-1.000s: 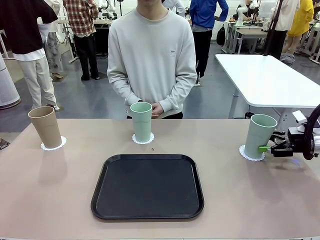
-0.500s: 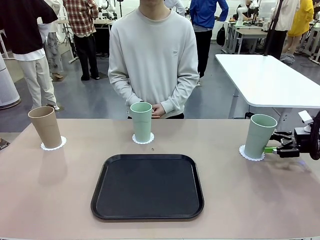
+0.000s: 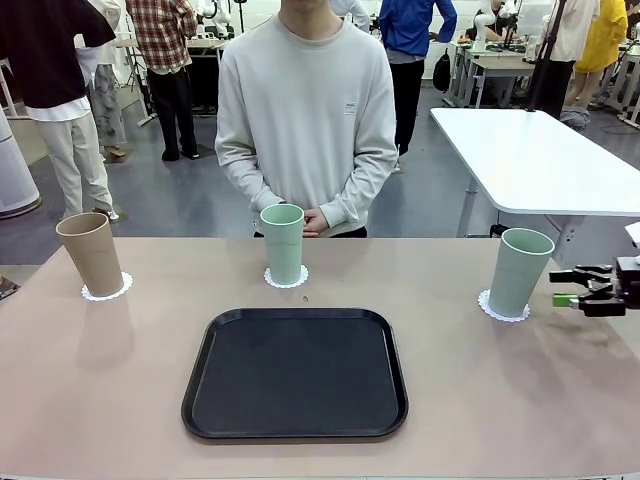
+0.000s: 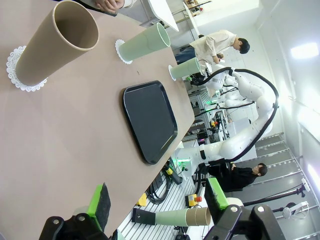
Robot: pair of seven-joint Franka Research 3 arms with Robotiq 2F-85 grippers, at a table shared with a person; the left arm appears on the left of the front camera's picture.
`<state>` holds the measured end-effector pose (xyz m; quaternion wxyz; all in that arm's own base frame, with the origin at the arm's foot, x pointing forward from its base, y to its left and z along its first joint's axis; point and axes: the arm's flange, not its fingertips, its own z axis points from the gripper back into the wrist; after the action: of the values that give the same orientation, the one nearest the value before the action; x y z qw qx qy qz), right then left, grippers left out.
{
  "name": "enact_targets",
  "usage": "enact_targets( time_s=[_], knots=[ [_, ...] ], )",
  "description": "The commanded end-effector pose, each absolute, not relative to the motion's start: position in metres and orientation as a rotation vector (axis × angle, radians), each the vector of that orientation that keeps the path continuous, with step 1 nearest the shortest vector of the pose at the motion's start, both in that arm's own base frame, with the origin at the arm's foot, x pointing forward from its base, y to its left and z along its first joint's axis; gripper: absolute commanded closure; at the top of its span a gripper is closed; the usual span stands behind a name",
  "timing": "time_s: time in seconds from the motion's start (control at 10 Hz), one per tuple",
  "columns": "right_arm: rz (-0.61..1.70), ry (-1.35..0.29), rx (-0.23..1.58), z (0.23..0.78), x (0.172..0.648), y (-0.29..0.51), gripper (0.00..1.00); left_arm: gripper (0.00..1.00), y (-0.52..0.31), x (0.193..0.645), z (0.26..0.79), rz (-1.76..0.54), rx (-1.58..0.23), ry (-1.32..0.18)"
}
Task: Place coasters on the table and set cups on them.
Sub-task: Take one Reusable plastic cup from the Flat Tray and place it on a coaster set by the human.
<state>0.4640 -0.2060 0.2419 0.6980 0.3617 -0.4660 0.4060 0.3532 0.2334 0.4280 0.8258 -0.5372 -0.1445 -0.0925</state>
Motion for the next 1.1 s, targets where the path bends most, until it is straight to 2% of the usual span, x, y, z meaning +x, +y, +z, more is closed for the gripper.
enact_targets(
  time_s=[0.0,0.1,0.3,0.5,1.0],
  knots=[
    [0.744,-0.875,0.715,0.294,0.431,-0.202,0.0,0.0,0.233,0.353,0.431,-0.188,-1.154,-0.313],
    [0.705,-0.834,0.703,0.319,0.418,-0.201,0.0,0.0,0.233,0.353,0.431,-0.188,-1.154,-0.313],
    [0.665,-0.653,0.692,0.379,0.395,-0.202,0.0,0.0,0.233,0.353,0.431,-0.188,-1.154,-0.313],
    [0.66,-0.565,0.681,0.433,0.378,-0.19,0.0,0.0,0.233,0.353,0.431,-0.188,-1.154,-0.313],
    [0.676,-0.338,0.381,0.517,0.359,-0.108,0.0,0.0,0.233,0.353,0.431,-0.188,-1.154,-0.313]
  ],
)
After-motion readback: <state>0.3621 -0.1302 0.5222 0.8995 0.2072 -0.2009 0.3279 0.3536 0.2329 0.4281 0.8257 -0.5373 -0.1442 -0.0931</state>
